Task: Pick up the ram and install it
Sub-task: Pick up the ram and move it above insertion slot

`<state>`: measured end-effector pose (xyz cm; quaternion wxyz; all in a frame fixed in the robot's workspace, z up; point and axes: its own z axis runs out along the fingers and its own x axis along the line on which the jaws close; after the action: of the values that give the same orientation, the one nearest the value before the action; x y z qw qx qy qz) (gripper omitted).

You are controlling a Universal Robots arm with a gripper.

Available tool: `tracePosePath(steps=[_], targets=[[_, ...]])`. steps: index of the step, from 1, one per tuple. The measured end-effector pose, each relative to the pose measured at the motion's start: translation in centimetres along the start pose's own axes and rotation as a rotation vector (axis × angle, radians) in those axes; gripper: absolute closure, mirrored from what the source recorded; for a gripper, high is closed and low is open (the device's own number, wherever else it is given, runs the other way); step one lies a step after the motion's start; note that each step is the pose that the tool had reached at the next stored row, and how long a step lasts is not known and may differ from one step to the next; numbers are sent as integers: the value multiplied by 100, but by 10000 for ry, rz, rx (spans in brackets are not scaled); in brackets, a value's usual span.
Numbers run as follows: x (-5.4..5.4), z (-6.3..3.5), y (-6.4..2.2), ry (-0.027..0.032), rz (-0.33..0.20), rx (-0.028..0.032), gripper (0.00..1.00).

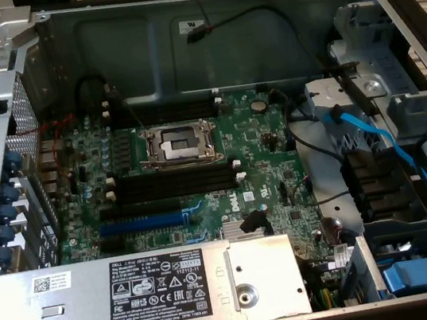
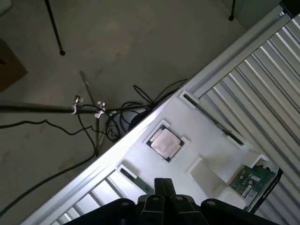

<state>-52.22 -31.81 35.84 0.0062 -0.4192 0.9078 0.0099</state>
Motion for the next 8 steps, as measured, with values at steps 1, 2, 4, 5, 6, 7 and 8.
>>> tracePosePath(steps=[1, 2, 4, 5, 6, 7, 8], targets=[[0, 0, 0, 4, -145, -5, 90], [0, 0, -1, 8, -276, -10, 90], [-3, -1, -3, 14, -526, -19, 90], [-4, -1, -5, 18, -650, -22, 90], [-6, -1, -7, 19, -781, -25, 90], [-8, -1, -9, 21, -905, -28, 90], [-10, -1, -12, 24, -1026, -31, 90]])
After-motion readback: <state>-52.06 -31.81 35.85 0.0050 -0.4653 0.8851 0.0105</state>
